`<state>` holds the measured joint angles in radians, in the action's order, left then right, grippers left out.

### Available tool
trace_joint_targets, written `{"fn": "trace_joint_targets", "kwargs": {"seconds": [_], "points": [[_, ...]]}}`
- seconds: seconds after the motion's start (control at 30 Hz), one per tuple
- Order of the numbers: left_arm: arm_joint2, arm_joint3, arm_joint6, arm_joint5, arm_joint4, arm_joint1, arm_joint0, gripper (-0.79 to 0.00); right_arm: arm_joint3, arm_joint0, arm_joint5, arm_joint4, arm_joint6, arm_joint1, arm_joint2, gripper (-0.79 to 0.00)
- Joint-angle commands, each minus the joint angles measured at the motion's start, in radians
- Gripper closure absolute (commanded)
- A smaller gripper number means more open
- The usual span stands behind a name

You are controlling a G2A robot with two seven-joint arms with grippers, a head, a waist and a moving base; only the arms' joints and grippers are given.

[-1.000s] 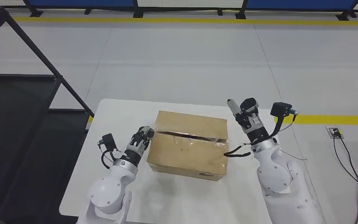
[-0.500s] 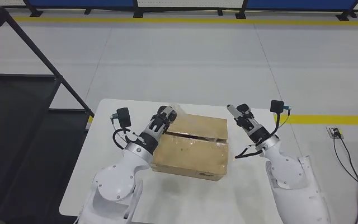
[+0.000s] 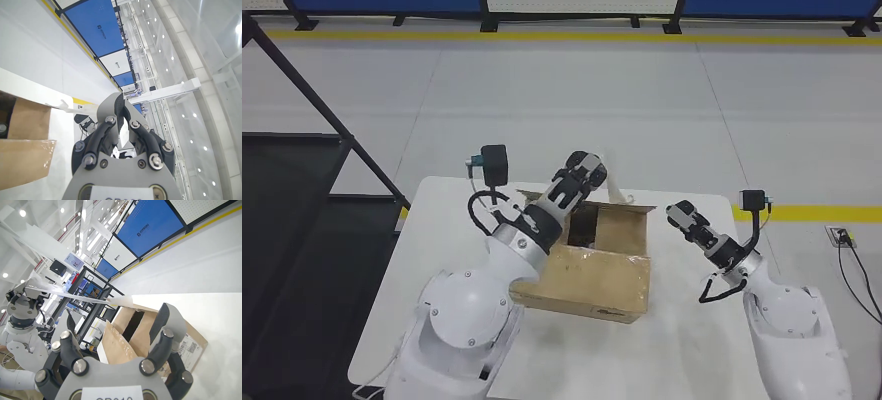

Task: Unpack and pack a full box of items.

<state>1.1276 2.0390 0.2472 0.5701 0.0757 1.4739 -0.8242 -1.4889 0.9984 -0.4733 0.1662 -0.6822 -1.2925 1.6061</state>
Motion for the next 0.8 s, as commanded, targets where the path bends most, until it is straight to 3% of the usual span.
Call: {"fn": "trace_joint_targets", "kwargs": {"seconds": [0.0,0.2,0.37,0.6,0.77], "points": [[-0.006,0.014,-0.004,0.012,-0.02,0.004,0.011,0.0,0.0,0.0,0.0,0.0,0.0,0.0,0.0,-0.785],[-0.023,0.045,-0.023,0.025,-0.038,0.011,0.026,0.0,-0.013,0.016,-0.04,-0.019,0.061,0.003,-0.009,-0.785],[-0.029,0.068,-0.028,0.033,-0.046,0.015,0.034,0.0,-0.002,0.007,-0.065,-0.071,0.034,0.01,-0.015,-0.785],[-0.015,0.112,-0.043,0.04,-0.053,0.018,0.033,0.0,0.039,-0.033,-0.059,-0.146,-0.124,0.026,-0.037,-0.785],[-0.003,0.123,-0.043,0.041,-0.057,0.019,0.028,0.0,0.095,-0.054,-0.074,-0.307,-0.318,0.042,-0.041,-0.785]]}}
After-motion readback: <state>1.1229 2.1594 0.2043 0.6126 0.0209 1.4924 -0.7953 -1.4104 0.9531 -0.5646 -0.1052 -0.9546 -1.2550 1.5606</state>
